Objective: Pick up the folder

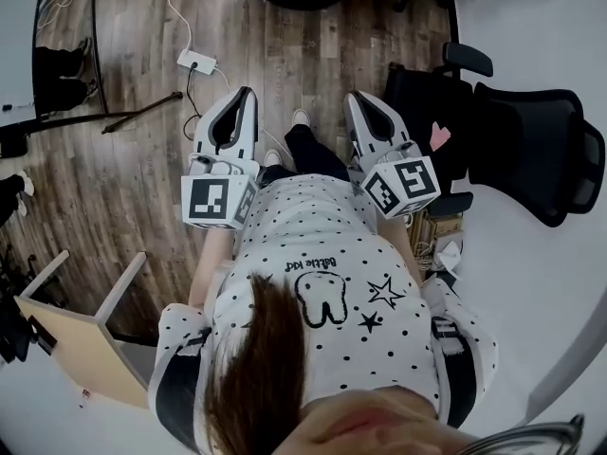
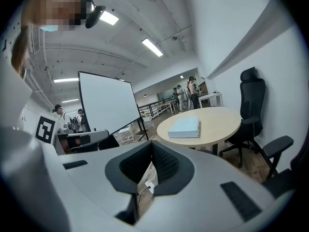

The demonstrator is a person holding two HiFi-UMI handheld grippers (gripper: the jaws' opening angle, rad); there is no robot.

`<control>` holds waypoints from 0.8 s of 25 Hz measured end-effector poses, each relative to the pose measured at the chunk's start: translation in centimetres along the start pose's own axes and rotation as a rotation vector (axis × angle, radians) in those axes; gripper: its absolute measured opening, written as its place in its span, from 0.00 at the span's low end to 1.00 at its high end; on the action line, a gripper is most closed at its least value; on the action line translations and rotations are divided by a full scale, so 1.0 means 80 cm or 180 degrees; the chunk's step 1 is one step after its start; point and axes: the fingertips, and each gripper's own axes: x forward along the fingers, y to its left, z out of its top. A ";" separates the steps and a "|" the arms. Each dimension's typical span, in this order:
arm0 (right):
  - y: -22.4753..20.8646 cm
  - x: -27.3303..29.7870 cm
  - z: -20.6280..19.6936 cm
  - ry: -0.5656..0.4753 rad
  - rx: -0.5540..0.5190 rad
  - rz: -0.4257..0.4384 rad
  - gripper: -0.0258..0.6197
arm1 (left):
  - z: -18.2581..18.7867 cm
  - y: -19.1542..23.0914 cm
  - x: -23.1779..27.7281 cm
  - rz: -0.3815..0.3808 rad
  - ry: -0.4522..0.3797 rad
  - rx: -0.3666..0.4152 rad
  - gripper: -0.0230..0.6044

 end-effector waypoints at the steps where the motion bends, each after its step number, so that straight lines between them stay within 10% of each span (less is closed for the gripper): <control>1: -0.010 0.005 0.006 -0.0007 0.0000 0.0013 0.05 | 0.004 -0.002 0.011 0.0005 -0.0015 0.0010 0.07; 20: -0.124 0.057 0.070 -0.0113 -0.0092 0.0316 0.05 | 0.028 -0.023 0.128 0.0269 -0.0131 0.0059 0.07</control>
